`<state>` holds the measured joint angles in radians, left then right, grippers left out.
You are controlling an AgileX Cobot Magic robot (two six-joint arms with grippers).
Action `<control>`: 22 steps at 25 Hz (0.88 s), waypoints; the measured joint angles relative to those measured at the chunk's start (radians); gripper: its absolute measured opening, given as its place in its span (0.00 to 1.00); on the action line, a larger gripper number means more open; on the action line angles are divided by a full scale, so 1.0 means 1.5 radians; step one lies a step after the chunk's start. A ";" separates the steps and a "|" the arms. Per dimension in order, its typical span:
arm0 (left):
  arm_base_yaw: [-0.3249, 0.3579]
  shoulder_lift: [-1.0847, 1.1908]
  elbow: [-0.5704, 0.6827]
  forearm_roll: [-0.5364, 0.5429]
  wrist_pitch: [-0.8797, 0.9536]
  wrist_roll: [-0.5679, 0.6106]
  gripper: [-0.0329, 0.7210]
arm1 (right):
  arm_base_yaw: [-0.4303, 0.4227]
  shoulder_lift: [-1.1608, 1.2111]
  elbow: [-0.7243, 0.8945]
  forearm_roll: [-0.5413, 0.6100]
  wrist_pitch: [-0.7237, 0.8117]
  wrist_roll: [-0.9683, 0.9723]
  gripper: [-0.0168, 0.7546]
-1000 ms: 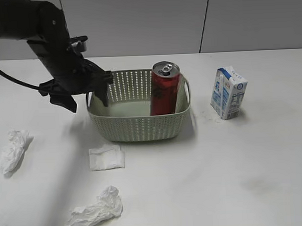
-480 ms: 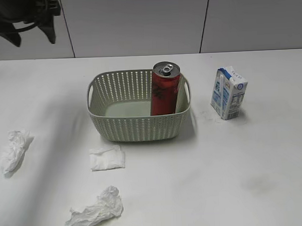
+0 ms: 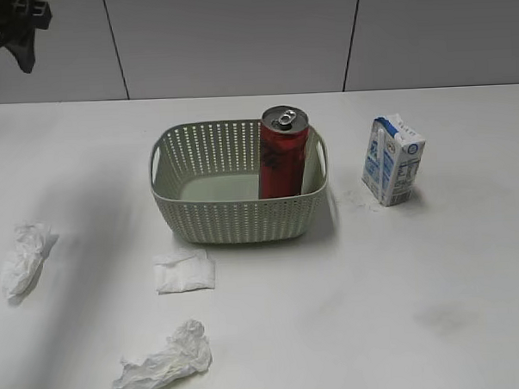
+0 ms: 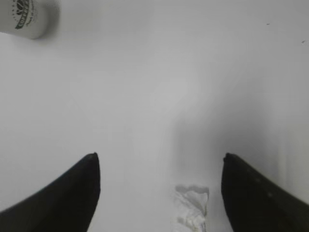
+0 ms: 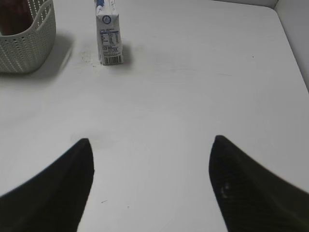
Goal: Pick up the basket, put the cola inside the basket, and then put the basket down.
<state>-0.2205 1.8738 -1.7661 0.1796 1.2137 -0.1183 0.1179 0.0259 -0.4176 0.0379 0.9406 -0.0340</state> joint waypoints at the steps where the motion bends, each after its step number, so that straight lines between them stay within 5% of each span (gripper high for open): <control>1: 0.004 -0.014 0.016 0.003 0.000 0.004 0.83 | 0.000 0.000 0.000 0.000 0.000 0.000 0.75; 11: 0.089 -0.187 0.272 0.025 0.001 0.017 0.83 | 0.000 0.000 0.000 -0.001 0.000 0.002 0.75; 22: 0.093 -0.509 0.603 -0.072 -0.133 0.017 0.83 | 0.000 0.000 0.000 -0.001 0.000 0.003 0.75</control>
<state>-0.0809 1.1104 -0.8618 0.0711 1.0143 -0.0921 0.1179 0.0259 -0.4176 0.0368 0.9408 -0.0297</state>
